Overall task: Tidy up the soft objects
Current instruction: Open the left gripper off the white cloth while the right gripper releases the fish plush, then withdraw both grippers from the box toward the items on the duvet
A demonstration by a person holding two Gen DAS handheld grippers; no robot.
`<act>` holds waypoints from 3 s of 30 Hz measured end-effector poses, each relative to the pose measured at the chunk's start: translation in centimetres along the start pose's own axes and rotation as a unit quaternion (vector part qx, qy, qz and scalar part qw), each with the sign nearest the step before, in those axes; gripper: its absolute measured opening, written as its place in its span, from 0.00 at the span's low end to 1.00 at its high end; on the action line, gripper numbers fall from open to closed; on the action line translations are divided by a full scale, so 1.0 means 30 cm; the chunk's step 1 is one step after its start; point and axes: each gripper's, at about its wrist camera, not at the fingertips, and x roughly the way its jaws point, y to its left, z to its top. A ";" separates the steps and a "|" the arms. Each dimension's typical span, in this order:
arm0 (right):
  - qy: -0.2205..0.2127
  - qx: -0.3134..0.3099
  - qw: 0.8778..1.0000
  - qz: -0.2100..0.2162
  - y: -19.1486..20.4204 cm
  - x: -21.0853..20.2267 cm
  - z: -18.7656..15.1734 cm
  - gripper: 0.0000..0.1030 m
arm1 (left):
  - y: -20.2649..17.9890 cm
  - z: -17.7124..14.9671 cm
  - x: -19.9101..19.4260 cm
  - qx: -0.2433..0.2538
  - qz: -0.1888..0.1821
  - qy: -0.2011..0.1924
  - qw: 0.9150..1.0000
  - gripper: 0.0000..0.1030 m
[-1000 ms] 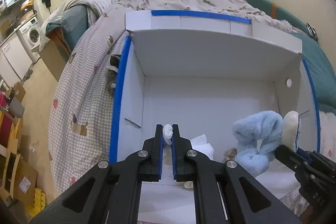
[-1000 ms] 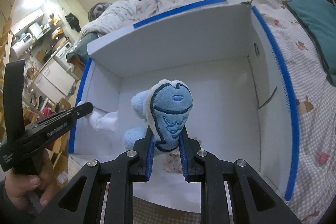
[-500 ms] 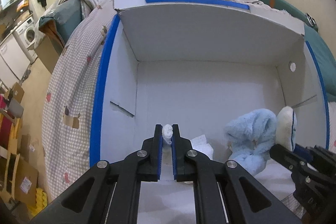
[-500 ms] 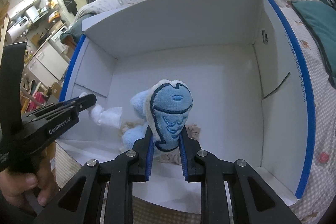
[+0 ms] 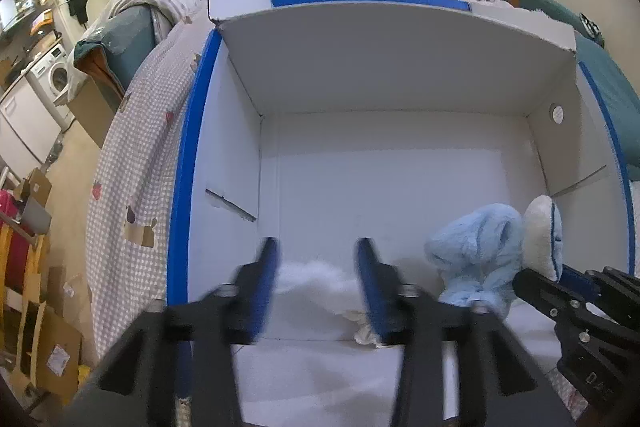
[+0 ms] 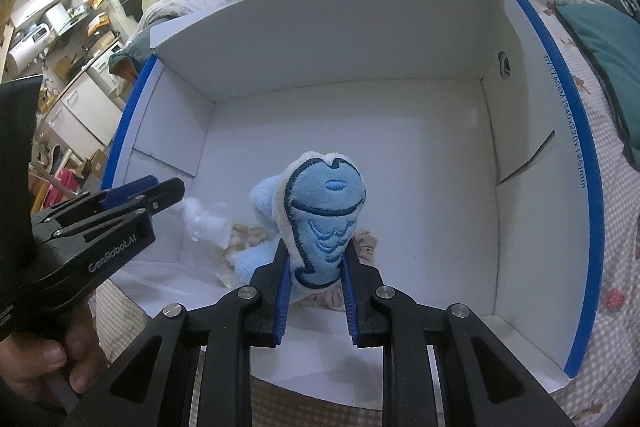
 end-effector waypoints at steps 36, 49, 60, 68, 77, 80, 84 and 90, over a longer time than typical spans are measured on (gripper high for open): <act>-0.048 0.045 0.998 -0.015 -0.051 -0.071 0.011 0.78 | 0.025 -0.004 -0.080 -0.019 0.008 -0.025 0.999 0.62; -0.059 0.044 0.996 -0.048 -0.063 -0.151 -0.046 0.78 | 0.147 -0.095 -0.225 -0.062 0.010 -0.035 0.997 0.62; -0.065 0.039 0.996 -0.051 -0.055 -0.271 -0.154 0.78 | 0.199 -0.207 -0.305 -0.086 0.011 -0.031 0.996 0.62; -0.051 0.050 0.996 -0.049 -0.062 -0.288 -0.216 0.78 | 0.214 -0.282 -0.324 -0.090 0.023 -0.019 0.996 0.62; -0.022 0.053 0.998 -0.027 -0.046 -0.257 -0.257 0.78 | 0.251 -0.332 -0.277 -0.127 0.008 0.025 0.992 0.62; -0.018 0.064 0.998 -0.019 -0.056 -0.250 -0.260 0.78 | 0.269 -0.357 -0.239 -0.155 -0.021 0.049 0.986 0.62; -0.005 0.084 0.996 -0.009 -0.072 -0.228 -0.262 0.78 | 0.283 -0.368 -0.210 -0.168 -0.012 0.066 0.983 0.62; 0.009 0.099 0.995 -0.006 -0.074 -0.184 -0.254 0.78 | 0.289 -0.394 -0.137 -0.194 -0.027 0.116 0.974 0.62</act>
